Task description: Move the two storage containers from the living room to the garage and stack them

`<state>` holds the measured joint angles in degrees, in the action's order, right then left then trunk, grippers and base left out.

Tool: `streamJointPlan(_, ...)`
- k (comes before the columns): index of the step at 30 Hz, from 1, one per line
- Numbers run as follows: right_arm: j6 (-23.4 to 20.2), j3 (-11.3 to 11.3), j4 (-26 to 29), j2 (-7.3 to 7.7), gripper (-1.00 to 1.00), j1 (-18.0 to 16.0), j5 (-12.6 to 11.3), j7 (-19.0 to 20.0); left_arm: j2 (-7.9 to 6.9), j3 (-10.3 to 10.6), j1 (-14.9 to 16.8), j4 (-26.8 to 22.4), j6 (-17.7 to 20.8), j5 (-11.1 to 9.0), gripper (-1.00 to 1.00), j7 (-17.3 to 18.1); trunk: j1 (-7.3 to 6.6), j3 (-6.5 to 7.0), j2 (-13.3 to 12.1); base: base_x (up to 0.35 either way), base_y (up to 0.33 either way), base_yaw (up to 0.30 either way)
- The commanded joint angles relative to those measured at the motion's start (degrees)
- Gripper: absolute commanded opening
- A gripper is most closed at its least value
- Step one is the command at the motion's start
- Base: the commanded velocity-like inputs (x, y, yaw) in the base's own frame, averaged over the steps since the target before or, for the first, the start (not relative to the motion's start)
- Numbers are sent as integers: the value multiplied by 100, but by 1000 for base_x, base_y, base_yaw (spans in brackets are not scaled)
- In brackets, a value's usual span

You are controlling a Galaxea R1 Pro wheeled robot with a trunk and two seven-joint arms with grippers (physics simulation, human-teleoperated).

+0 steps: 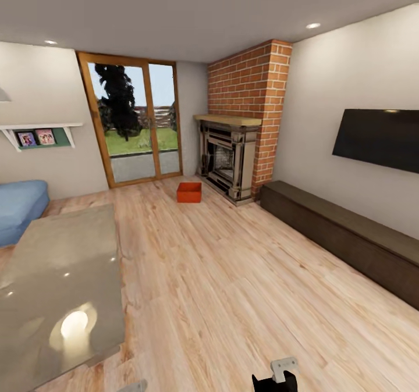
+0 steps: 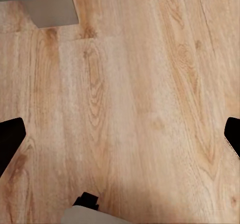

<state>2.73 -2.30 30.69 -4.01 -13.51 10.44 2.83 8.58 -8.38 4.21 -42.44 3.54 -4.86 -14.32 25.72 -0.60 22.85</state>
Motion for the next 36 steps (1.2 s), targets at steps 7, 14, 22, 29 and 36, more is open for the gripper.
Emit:
streamJointPlan(7, 17, -25, -2, -4, 100, -2, 46, 25, 5, -6, 1, -10, 24, -50, 100, -10, 6, -6, 7, 325, 0, 0)
streamJointPlan(14, 17, -25, -2, -4, 100, -2, 46, 25, 12, -6, 1, -2, 24, -50, 100, -10, 6, -6, 7, 325, 0, 0)
streamJointPlan(22, 17, -25, -2, -4, 100, -2, 46, 25, 10, -6, 1, -1, 24, -50, 100, -10, 6, -6, 7, 325, 0, 0)
streamJointPlan(29, 17, -25, -2, -4, 100, -2, 46, 25, 4, -6, 1, -1, 24, -50, 100, -10, 6, -6, 7, 325, 0, 0)
streamJointPlan(36, 17, -25, -2, -4, 100, -2, 46, 25, 3, -6, 1, -1, 26, -50, 100, -10, 6, -6, 7, 326, 0, 0)
